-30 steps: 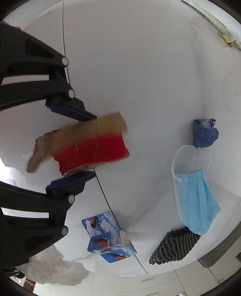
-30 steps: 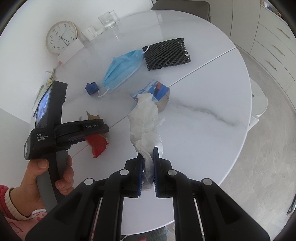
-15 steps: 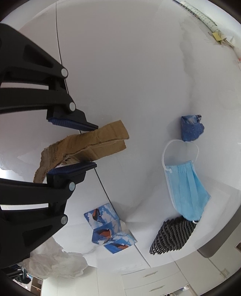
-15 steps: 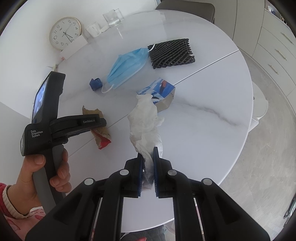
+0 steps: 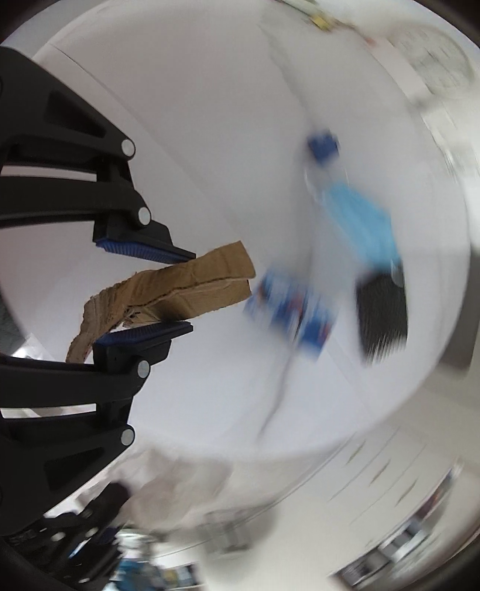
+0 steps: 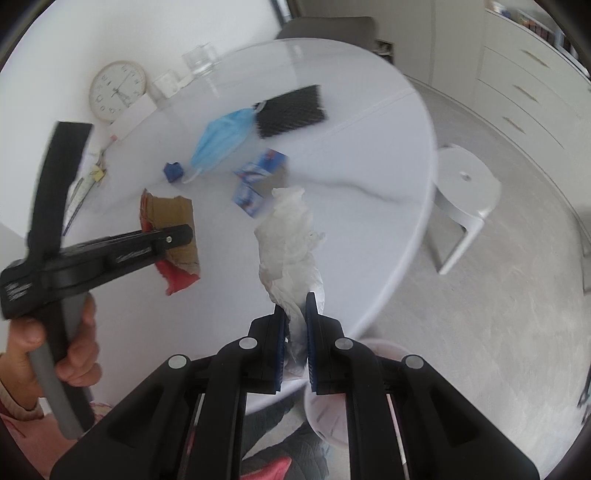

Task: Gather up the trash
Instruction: 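Carry cardboard and white tissue over the bin and open both tools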

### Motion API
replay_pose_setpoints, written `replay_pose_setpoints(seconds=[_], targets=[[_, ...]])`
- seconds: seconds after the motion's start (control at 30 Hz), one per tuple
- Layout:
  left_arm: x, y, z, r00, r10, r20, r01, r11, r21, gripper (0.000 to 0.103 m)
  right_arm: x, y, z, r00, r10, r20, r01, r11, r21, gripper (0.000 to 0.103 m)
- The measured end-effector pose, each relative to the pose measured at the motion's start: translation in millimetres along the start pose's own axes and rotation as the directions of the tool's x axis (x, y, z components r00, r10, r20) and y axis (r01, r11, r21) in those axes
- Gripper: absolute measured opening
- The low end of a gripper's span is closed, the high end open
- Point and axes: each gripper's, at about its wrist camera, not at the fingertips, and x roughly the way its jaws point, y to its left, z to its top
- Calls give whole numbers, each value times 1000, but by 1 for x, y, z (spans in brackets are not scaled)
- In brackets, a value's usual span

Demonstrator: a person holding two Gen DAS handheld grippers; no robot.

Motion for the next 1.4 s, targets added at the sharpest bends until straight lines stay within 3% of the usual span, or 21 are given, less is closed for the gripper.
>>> replay_pose_setpoints(seconds=[0.17,0.33,0.47,0.53,0.6,0.7,0.87,1.1,1.13,1.2,1.23,1.27,1.4], targets=[[-7,-74,-39,994,-99,-41,105,975,194,31,-23,-43,-48,999,-43,-2,43,996,79,11],[0,-138,-88,980,-150,-131,187,917,351,32,-36,-89,-97,997,-73,-25,77,982,172,11],[13,-176,-122,957,-159,-241,252,866,432,40,-37,-113,-126,996,-73,-49,82,971,223,11],[15,-189,-133,956,-144,-256,252,850,463,49,-36,-121,-136,996,-67,-58,78,969,236,11],[12,-198,-139,961,-126,-248,234,845,481,76,-35,-125,-142,996,-59,-62,73,968,242,11],[8,-204,-140,970,-114,-213,207,847,489,88,-33,-129,-147,997,-46,-63,60,967,246,11],[2,-203,-140,980,-108,-169,177,864,472,94,-31,-134,-148,997,-30,-65,45,971,236,12],[-6,-181,-133,992,-63,-110,108,872,477,94,-13,-122,-145,993,1,-120,22,981,192,13],[-8,-180,-133,993,-59,-104,102,873,476,94,-9,-119,-145,990,8,-140,18,983,182,17],[-10,-174,-130,994,-53,-97,92,878,470,94,0,-113,-145,982,22,-187,9,987,162,52],[-11,-174,-130,994,-52,-96,91,879,468,94,3,-109,-145,981,-3,-192,32,989,145,78],[-12,-171,-129,994,-49,-94,87,882,463,94,3,-107,-145,982,-37,-185,62,989,131,91],[-17,-164,-127,995,-48,-82,80,891,447,95,1,-113,-138,985,-63,-158,92,978,185,96]])
